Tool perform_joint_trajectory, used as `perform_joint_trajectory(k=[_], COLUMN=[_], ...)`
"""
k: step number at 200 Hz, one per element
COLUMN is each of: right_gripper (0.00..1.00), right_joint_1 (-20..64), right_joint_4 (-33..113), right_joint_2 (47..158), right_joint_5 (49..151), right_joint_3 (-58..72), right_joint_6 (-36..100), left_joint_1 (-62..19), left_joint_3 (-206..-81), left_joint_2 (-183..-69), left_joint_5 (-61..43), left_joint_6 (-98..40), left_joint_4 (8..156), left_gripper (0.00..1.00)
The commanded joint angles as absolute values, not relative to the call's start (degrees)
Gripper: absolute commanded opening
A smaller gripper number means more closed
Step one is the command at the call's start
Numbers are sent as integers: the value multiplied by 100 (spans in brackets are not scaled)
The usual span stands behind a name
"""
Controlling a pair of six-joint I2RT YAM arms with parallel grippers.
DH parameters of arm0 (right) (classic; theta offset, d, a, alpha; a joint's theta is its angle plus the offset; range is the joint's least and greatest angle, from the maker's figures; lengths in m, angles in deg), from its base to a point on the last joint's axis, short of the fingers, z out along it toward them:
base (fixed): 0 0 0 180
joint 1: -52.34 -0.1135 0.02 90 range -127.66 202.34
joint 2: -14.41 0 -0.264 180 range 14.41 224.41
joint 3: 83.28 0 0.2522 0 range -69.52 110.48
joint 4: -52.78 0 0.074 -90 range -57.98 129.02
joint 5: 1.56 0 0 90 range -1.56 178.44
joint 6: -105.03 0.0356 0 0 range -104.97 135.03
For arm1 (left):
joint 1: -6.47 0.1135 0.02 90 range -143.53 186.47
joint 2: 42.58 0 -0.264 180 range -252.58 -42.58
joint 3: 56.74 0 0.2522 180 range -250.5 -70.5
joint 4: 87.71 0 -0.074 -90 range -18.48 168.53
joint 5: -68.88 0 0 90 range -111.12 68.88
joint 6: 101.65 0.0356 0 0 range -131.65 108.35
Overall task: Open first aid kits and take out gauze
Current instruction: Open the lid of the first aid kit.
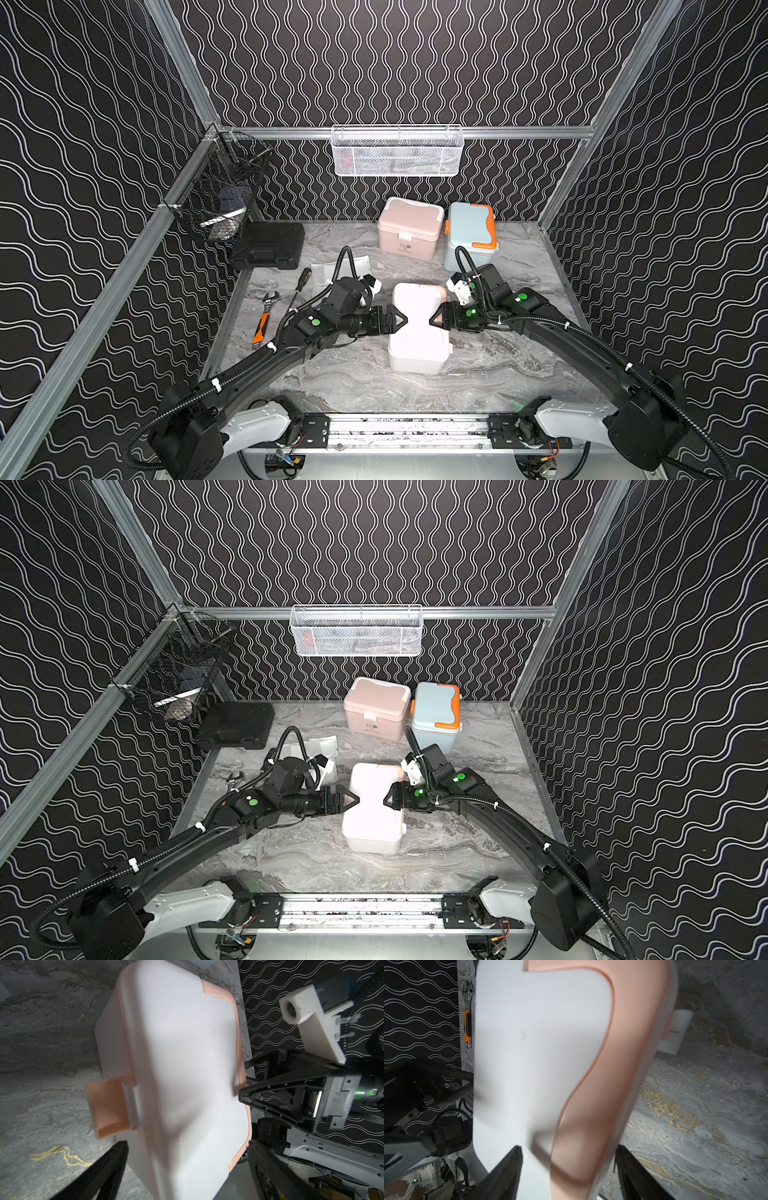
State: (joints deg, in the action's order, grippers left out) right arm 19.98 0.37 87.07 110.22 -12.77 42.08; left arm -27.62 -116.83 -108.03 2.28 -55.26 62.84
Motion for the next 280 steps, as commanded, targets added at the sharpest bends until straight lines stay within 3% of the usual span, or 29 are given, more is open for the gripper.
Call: perform_joint_trajectory(k=[1, 35, 86, 280], right_gripper=[71, 71, 81, 82], right_joint_1=[1951, 1954, 1956, 1955], right_joint_4=[176, 87, -138, -197], right_joint_2=[8738, 8758, 8767, 8771], right_joint_5=[11117, 10962, 10579, 10447], right_joint_3=[-1257, -1246, -1138, -1107], right_joint_6=[4280, 4255, 4184, 4166], left_joint_1=[-2759, -2750, -2633, -2552], left_joint_3=[-11647, -11749, -11970, -12140], left_joint_2=[-10827, -10957, -11334, -11710], left_joint_5=[285, 167, 242, 560], left_joint_6=[-5605, -5456, -5271, -5339], left_joint_4=[6633, 6517, 6549, 6865], left_gripper=[94, 94, 95, 94])
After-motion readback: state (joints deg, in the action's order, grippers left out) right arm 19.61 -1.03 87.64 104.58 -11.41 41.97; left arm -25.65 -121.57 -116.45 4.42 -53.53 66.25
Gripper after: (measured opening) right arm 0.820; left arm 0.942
